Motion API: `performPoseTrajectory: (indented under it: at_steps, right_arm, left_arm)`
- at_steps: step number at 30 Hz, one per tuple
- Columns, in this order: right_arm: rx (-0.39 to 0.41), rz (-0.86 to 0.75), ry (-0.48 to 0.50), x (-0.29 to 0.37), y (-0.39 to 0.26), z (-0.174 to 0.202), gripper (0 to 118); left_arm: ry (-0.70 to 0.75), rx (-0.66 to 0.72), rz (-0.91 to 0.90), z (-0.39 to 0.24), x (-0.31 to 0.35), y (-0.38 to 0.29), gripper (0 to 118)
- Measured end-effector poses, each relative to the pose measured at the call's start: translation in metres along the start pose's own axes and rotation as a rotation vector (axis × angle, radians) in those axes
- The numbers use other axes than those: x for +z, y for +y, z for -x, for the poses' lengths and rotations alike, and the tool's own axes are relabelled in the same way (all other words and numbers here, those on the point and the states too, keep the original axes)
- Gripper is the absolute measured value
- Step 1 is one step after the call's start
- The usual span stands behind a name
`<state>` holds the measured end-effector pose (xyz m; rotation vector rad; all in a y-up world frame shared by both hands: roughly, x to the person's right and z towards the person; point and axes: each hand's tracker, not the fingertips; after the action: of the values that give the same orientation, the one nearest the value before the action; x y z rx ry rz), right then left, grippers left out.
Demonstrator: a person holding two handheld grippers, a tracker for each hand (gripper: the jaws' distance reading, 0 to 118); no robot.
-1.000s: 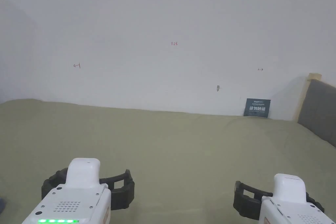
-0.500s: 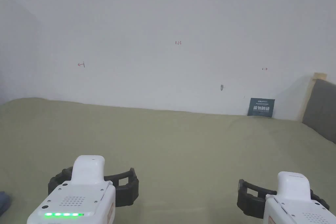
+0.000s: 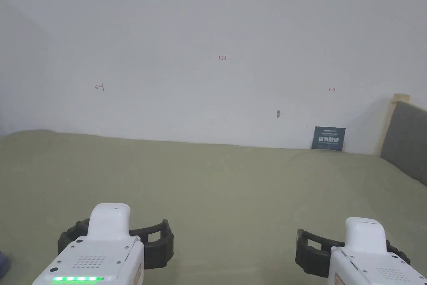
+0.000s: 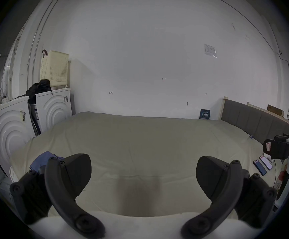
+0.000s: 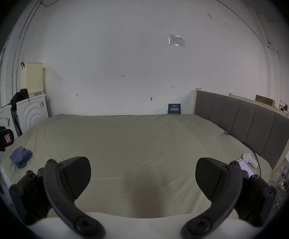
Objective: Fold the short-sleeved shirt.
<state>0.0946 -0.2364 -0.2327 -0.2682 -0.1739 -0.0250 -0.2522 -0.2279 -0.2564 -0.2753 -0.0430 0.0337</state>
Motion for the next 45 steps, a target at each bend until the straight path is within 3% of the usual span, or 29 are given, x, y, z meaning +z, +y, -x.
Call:
performPoseTrajectory:
  at_steps: [9,17,21,26,35,38,40,42,45]
  right_arm:
    - [0.010,-0.008,0.012,0.004,-0.001,0.002,118]
    - [-0.106,0.027,0.062,0.001,0.004,-0.008,118]
    - [-0.139,0.084,0.042,-0.003,0.012,-0.010,118]
    - [-0.092,0.163,-0.069,-0.011,0.021,-0.011,118]
    - [-0.019,0.169,-0.050,-0.009,0.020,-0.005,118]
    - [-0.002,0.141,-0.104,-0.007,0.020,0.001,118]
    - [-0.010,0.143,-0.070,-0.006,0.022,-0.002,118]
    - [-0.070,0.144,0.005,-0.005,0.025,-0.005,118]
    - [-0.081,0.097,0.021,0.002,0.027,-0.009,118]
  left_arm:
    - [0.001,0.023,0.002,0.002,0.000,0.004,118]
    - [-0.014,0.004,0.001,-0.002,0.000,0.000,118]
    - [-0.016,0.002,0.006,-0.005,-0.002,0.000,118]
    - [-0.016,0.005,0.012,-0.006,-0.001,0.001,118]
    - [-0.010,0.005,0.013,-0.005,-0.002,0.004,118]
    - [-0.007,-0.001,0.007,-0.004,-0.002,0.007,118]
    - [0.002,0.000,0.004,-0.004,-0.003,0.011,118]
    - [-0.001,0.006,-0.002,-0.001,-0.002,0.014,118]
    - [0.000,0.019,-0.011,0.000,-0.001,0.019,118]
